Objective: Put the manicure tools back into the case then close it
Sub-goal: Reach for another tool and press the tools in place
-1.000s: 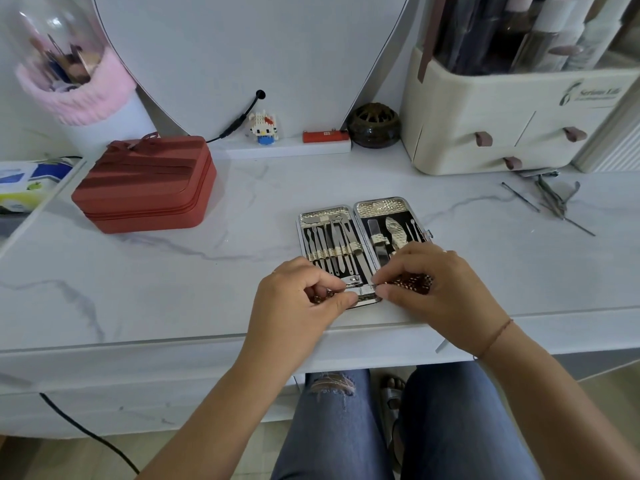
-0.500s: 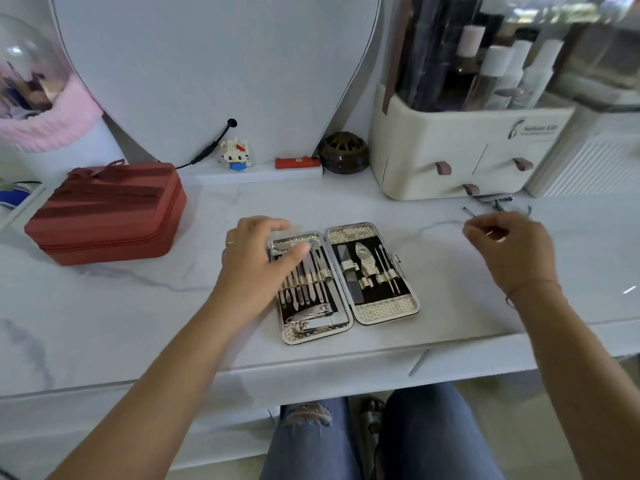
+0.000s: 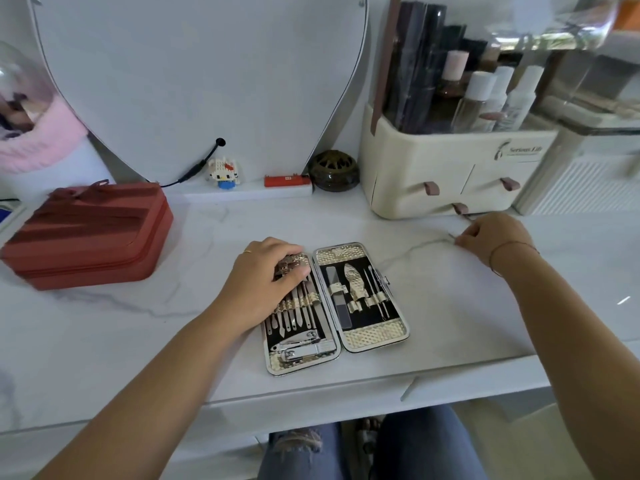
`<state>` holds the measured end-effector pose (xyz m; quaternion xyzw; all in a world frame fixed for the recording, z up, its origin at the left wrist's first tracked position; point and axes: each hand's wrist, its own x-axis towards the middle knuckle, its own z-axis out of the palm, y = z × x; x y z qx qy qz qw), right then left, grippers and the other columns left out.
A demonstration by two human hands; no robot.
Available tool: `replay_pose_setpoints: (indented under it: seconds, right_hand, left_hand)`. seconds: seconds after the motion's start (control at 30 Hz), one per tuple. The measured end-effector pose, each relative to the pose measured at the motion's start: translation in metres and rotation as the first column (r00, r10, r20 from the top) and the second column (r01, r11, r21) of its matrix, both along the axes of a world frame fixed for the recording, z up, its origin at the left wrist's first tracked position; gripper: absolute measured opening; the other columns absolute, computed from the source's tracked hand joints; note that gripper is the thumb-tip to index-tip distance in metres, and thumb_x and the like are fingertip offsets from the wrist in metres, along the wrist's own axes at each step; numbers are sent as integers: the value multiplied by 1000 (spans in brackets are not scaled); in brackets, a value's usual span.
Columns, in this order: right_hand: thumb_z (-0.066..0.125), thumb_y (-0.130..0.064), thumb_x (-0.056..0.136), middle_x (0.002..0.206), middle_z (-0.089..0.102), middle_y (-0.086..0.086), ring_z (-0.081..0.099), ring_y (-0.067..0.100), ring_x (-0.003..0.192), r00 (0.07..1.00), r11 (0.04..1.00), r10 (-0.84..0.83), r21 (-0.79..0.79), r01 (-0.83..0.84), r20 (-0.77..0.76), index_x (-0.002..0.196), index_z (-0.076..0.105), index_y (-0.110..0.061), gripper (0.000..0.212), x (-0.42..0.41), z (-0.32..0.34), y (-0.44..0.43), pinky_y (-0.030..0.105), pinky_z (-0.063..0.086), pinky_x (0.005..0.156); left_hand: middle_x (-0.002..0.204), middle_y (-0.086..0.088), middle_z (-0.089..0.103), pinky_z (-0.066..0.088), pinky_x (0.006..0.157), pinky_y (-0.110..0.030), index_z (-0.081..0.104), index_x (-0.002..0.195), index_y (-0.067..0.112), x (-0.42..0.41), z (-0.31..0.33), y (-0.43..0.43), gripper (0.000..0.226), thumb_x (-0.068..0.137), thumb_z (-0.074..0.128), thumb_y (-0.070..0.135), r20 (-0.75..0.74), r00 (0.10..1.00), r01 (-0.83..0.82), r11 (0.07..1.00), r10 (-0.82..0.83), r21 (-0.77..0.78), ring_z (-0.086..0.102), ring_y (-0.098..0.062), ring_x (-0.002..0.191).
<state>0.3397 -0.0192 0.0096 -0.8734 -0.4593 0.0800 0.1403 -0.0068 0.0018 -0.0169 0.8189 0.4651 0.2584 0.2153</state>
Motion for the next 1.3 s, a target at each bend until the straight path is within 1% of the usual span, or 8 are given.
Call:
replay_pose_setpoints:
  seconds: [0.07, 0.17, 0.27, 0.37, 0.47, 0.6, 1.17, 1.3]
  right_hand:
    - [59, -29, 86, 78, 64, 13, 55, 30, 79, 996, 994, 70, -87, -65, 57, 73, 68, -7, 27, -4, 3, 0, 33, 42, 74]
    - [48, -28, 92, 63, 49, 4, 48, 24, 69, 972, 966, 189, -204, -159, 137, 60, 53, -10, 37, -15, 6, -5, 27, 30, 55]
    - [44, -23, 94, 73, 54, 7, 48, 23, 71, 946, 940, 297, -212, -266, 128, 77, 60, -3, 31, -21, 8, -14, 27, 28, 54]
    - [49, -15, 93, 70, 57, 4, 47, 17, 60, 886, 919, 393, 59, -391, -248, 74, 60, -9, 22, -37, 13, -25, 26, 37, 57]
    - [51, -2, 91, 62, 59, 6, 42, 9, 45, 550, 897, 442, 334, -290, -709, 79, 57, -10, 16, -63, 16, -33, 16, 37, 44]
    - [56, 1, 87, 63, 67, 9, 53, 9, 47, 398, 870, 490, 403, -285, -775, 109, 55, -14, 27, -87, 8, -28, 19, 47, 47]
    - [69, -4, 80, 69, 66, 2, 58, 5, 57, 602, 844, 535, 415, -342, -593, 83, 69, -16, 12, -105, -7, -15, 19, 50, 63]
    - [71, -12, 78, 72, 67, -11, 58, 0, 65, 704, 813, 582, 315, -490, -407, 81, 73, -22, 11, -104, -3, -20, 5, 45, 66]
  left_hand:
    - [117, 6, 59, 36, 98, -34, 62, 120, 26, 0, -1, 1, 46, 82, 49, 50, -8, 1000, -4, 1000, 4, 24, 47, -15, 114]
    - [117, 6, 58, 35, 98, -33, 62, 120, 27, 0, -3, 2, 36, 89, 54, 45, -7, 1000, -4, 999, 4, 44, 46, -15, 115]
    - [118, 7, 58, 34, 98, -32, 61, 120, 27, 1, -4, 2, 32, 91, 57, 39, -8, 1000, -8, 998, 8, 56, 46, -15, 116]
    - [119, 5, 58, 34, 98, -32, 61, 121, 27, 1, -3, 1, 32, 90, 58, 38, -18, 1000, -11, 998, 12, 59, 46, -16, 116]
    - [120, 4, 58, 34, 97, -31, 61, 122, 25, 2, -3, 1, 33, 91, 58, 37, -21, 1000, -14, 998, 16, 57, 45, -16, 116]
    - [120, 3, 58, 35, 99, -34, 61, 122, 23, 2, -2, 0, 34, 91, 57, 37, -18, 1000, -22, 998, 23, 51, 46, -17, 116]
    - [121, 5, 58, 35, 102, -38, 61, 121, 23, 2, -2, 1, 34, 91, 56, 38, -9, 999, -31, 999, 31, 45, 44, -16, 117]
    - [120, 5, 58, 35, 100, -34, 60, 121, 24, 2, -3, 1, 35, 90, 56, 39, -5, 999, -31, 999, 31, 43, 44, -15, 117]
